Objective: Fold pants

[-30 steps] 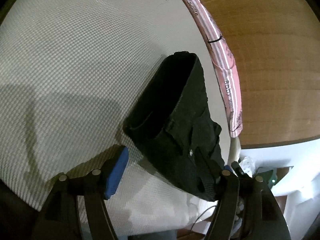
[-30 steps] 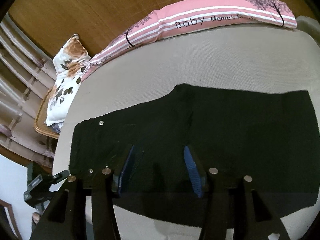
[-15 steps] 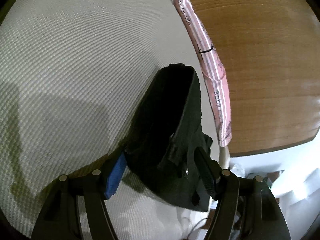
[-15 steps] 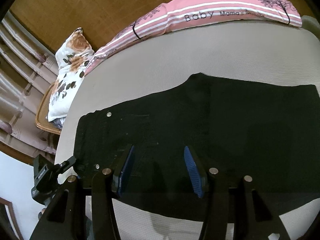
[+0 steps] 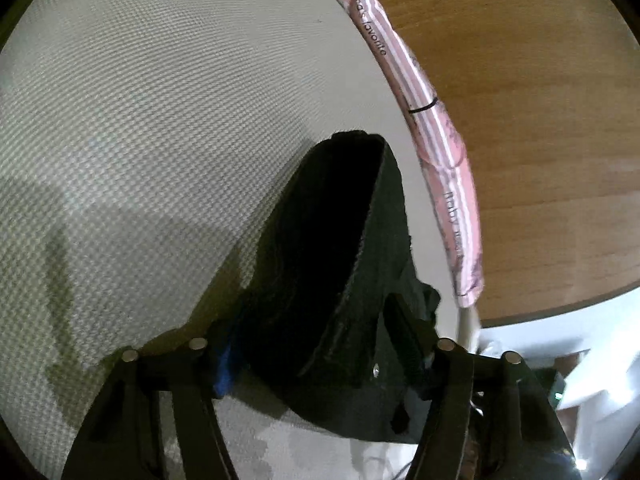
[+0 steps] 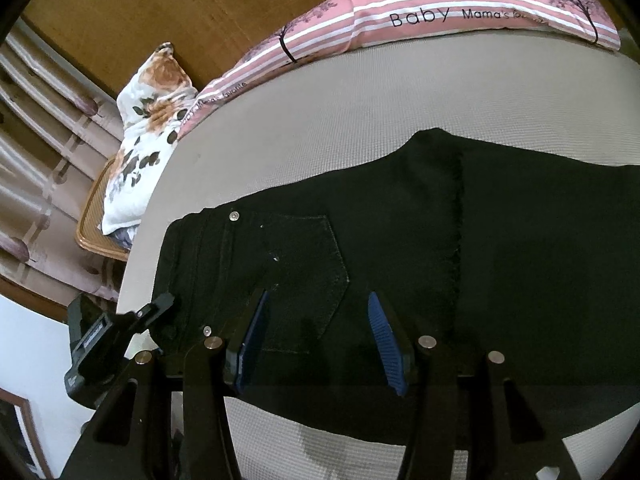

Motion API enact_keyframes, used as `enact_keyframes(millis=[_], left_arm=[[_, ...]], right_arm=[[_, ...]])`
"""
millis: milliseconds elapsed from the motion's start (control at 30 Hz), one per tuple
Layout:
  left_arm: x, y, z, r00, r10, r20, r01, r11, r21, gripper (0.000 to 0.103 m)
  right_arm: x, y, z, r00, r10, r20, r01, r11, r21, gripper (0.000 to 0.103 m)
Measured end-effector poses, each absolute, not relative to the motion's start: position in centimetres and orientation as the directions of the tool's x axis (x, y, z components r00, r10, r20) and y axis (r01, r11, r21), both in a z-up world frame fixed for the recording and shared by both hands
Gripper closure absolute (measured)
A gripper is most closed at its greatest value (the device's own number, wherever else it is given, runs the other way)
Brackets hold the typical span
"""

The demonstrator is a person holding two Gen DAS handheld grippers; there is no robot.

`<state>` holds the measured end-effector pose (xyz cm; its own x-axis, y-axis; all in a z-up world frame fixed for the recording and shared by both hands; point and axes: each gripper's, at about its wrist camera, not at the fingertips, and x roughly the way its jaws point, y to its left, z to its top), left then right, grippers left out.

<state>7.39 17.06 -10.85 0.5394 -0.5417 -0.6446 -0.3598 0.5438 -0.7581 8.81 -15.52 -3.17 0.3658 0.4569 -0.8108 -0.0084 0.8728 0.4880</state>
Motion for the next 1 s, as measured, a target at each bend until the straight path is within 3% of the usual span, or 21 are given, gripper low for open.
enact_keyframes(millis=[33, 67, 167, 267, 467, 633, 800, 1000], left_arm=[[7.6, 16.9, -10.8, 0.528, -0.526, -0.667, -0.369, 0.565, -0.738, 0.063], [7.7, 16.7, -10.6, 0.520, -0.519, -0.679, -0.372, 0.577, -0.727, 0.069], [7.8, 16.3, -9.1, 0.529, -0.497, -0.688, -0.356, 0.606, -0.711, 0.074], [8.3, 14.2, -5.8, 0.554, -0.472, -0.686, -0.270, 0.678, -0.684, 0.076], [10.3, 7.1, 1.5, 0.582, -0.551, -0.598, -0.041, 0.715, -0.698, 0.077], [12.5, -1.9, 4.8, 0.526, -0.622, -0.580, 0.123, 0.731, -0.672, 0.077], [13.1, -10.9, 4.9, 0.431, -0.666, -0.609, 0.233, 0.734, -0.638, 0.077], [12.5, -21.1, 1.2, 0.278, -0.657, -0.700, 0.308, 0.752, -0.583, 0.077]], right_arm=[[8.7, -15.9, -3.1, 0.371, 0.458, -0.808, -0.003, 0.870, 0.492, 0.054], [8.5, -16.3, -2.9, 0.376, 0.458, -0.805, 0.002, 0.869, 0.495, 0.054], [8.0, -17.8, -2.5, 0.396, 0.447, -0.802, 0.020, 0.869, 0.494, 0.054], [7.4, -19.5, -2.0, 0.421, 0.433, -0.797, 0.045, 0.868, 0.495, 0.054], [5.7, -25.4, -0.8, 0.487, 0.395, -0.779, 0.115, 0.855, 0.506, 0.054], [3.6, -31.4, 0.0, 0.546, 0.359, -0.757, 0.193, 0.826, 0.530, 0.054], [1.0, -37.8, 0.1, 0.584, 0.295, -0.756, 0.284, 0.798, 0.531, 0.053], [-2.0, -43.8, -0.5, 0.613, 0.239, -0.753, 0.373, 0.752, 0.543, 0.053]])
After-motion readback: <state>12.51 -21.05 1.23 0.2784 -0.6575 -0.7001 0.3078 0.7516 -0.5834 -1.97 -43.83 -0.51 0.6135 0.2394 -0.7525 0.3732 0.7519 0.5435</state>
